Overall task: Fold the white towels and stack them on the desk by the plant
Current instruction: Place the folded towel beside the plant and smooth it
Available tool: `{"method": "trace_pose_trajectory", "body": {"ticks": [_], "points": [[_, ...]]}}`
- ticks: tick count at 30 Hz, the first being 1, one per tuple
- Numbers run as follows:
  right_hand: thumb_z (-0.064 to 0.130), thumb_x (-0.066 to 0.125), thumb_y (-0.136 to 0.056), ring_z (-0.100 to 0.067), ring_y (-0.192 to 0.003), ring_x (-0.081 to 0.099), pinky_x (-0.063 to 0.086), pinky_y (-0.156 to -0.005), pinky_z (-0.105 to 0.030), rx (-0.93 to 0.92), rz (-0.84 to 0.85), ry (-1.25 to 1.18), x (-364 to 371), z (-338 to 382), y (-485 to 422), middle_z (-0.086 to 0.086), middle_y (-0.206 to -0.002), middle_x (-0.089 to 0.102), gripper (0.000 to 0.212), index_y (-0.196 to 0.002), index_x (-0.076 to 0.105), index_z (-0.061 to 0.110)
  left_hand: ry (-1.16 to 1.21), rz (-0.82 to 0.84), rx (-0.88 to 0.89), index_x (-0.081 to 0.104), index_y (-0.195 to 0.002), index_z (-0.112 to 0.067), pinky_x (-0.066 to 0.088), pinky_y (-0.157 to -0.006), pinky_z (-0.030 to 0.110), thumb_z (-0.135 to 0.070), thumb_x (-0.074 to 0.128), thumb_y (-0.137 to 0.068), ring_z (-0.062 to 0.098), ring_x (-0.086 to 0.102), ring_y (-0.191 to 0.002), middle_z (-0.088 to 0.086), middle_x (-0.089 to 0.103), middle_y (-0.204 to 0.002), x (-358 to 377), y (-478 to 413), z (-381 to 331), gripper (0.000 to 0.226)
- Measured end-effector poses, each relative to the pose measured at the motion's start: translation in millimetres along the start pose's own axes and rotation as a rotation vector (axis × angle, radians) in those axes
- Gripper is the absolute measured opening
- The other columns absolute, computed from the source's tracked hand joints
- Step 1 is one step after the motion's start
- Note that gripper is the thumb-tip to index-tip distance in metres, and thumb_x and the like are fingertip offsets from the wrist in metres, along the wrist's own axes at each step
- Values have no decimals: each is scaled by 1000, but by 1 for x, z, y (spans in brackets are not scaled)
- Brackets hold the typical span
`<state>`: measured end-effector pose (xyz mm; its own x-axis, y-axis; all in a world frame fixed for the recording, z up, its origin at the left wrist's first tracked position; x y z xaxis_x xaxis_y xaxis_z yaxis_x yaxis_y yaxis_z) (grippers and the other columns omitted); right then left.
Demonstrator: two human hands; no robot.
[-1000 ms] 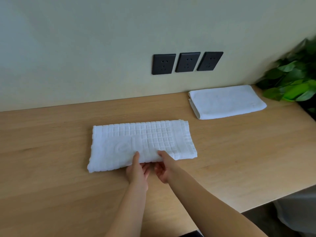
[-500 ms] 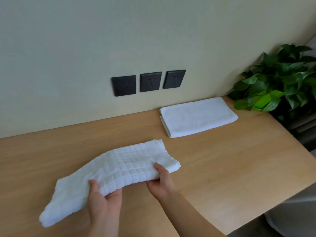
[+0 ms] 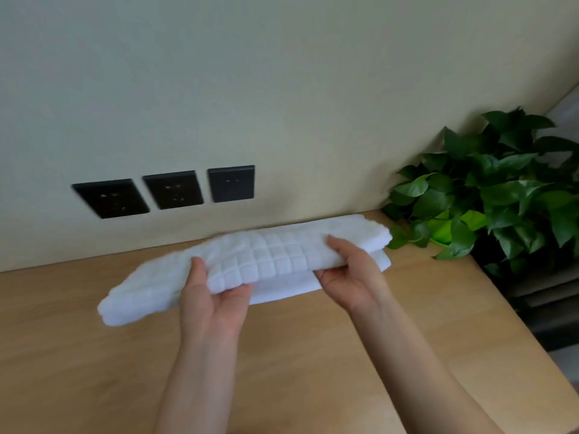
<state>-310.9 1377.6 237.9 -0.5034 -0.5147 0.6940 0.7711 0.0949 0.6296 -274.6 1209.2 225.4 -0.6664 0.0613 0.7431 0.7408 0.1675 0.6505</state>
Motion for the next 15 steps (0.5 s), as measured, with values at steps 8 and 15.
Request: {"method": "trace_pose_trajectory", "body": {"ticks": [8, 15], "points": [[15, 57, -94, -28, -108, 62, 55, -79, -39, -177, -131, 102, -96, 45, -106, -13, -129, 59, 35, -129, 52, 11, -117, -82, -74, 63, -111, -11, 44, -101, 39, -24, 56, -95, 20, 60, -114, 6, 66, -119, -55, -101, 124, 22], [26, 66, -90, -19, -103, 66, 55, -79, -30, -212, -306, 356, -142, 39, -130, -4, -114, 69, 32, -116, 57, 12, -278, -172, 45, 56, -131, -13, 51, -81, 34, -30, 65, -88, 18, 65, -106, 4, 68, -118, -86, -121, 135, 47]]}}
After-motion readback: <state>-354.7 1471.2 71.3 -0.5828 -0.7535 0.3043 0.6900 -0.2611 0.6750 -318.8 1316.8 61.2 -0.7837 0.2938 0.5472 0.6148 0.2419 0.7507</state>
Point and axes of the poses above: each hand's wrist, its own y-axis away from the middle knuckle, its own x-axis out of the palm, z = x × y, the point moved 2 cm from there along -y, towards the middle knuckle
